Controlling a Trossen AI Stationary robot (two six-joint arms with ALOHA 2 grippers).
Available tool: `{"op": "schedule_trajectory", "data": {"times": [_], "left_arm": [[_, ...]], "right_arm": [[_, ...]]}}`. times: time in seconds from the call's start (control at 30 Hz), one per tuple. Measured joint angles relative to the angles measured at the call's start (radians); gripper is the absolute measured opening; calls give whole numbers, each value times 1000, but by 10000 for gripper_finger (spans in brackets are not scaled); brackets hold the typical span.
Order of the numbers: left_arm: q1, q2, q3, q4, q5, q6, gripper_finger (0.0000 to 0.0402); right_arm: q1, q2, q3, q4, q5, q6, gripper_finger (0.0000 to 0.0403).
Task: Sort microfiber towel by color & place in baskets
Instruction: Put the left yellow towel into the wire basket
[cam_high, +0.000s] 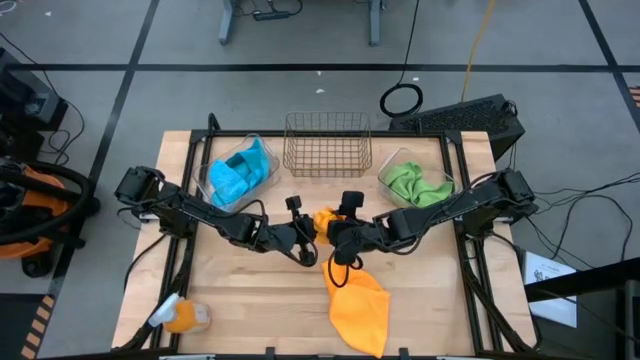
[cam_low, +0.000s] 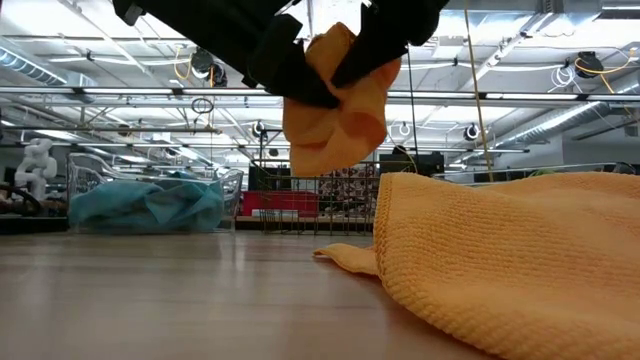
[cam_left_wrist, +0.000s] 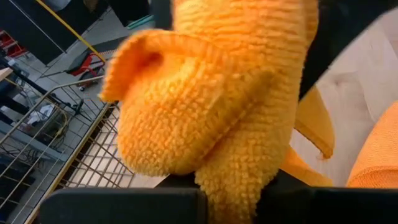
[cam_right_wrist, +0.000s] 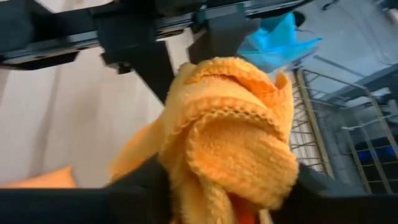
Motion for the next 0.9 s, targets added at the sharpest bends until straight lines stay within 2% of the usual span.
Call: {"op": "schedule_trajectory", "data": {"times": [0.2, 0.27, 0.33, 0.47, 0.63, 0.77, 0.9], "left_arm": [[-1, 0, 0, -2, -3, -2, 40], [-6, 0, 0, -4, -3, -1, 50], [-12, 0, 1, -1, -9, -1, 76], [-30, -3, 1, 0, -71, -2, 154], [-68, -15, 2, -14, -206, 3, 246], [-108, -37, 2, -15, -283, 28, 284], [-142, -62, 2, -44, -334, 27, 292]], "right_arm": [[0, 0, 0, -20, -41, 2, 43], [0, -5, 0, -28, -38, -3, 18], [0, -9, 0, -29, -21, -5, 22], [-7, -28, 0, -52, 8, -37, 40], [-49, -72, 0, -85, 19, -54, 22], [-100, -105, 0, -103, 48, -98, 14], [-173, -130, 0, -97, 120, -182, 20]]}}
